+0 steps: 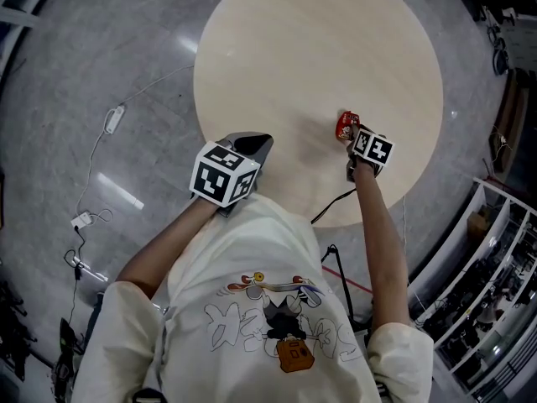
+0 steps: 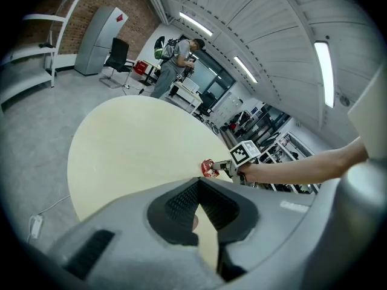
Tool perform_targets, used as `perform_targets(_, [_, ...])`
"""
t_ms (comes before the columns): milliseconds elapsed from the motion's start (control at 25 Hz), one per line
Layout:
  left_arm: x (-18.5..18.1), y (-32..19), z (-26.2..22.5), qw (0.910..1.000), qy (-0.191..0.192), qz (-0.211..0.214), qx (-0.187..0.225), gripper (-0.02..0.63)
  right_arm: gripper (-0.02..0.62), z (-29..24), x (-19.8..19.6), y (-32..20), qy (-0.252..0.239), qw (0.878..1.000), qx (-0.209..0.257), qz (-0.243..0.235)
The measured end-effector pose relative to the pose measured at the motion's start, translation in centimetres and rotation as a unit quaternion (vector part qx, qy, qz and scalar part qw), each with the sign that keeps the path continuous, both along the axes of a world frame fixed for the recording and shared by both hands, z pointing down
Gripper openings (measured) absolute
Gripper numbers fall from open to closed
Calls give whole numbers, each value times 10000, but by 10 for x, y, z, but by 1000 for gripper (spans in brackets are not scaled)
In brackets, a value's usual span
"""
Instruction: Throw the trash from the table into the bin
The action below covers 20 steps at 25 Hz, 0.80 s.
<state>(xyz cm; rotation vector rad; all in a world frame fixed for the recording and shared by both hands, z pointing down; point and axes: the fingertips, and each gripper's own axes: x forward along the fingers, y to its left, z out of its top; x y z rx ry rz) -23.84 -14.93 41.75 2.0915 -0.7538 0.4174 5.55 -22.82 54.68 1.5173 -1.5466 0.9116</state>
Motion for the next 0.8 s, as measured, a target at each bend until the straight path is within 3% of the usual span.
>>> perform_targets(400, [2, 18, -4, 9996, 131, 168, 167, 3, 64, -27, -26, 33, -552, 9975, 433, -37])
perform_targets(560, [4, 21, 0, 9993, 199, 263, 161, 3, 63, -38, -37, 53, -885, 9941, 615, 135])
perform_targets(800, [30, 35, 0, 9969, 251, 736, 149, 5, 61, -51, -34, 96, -1354, 9859, 791, 585])
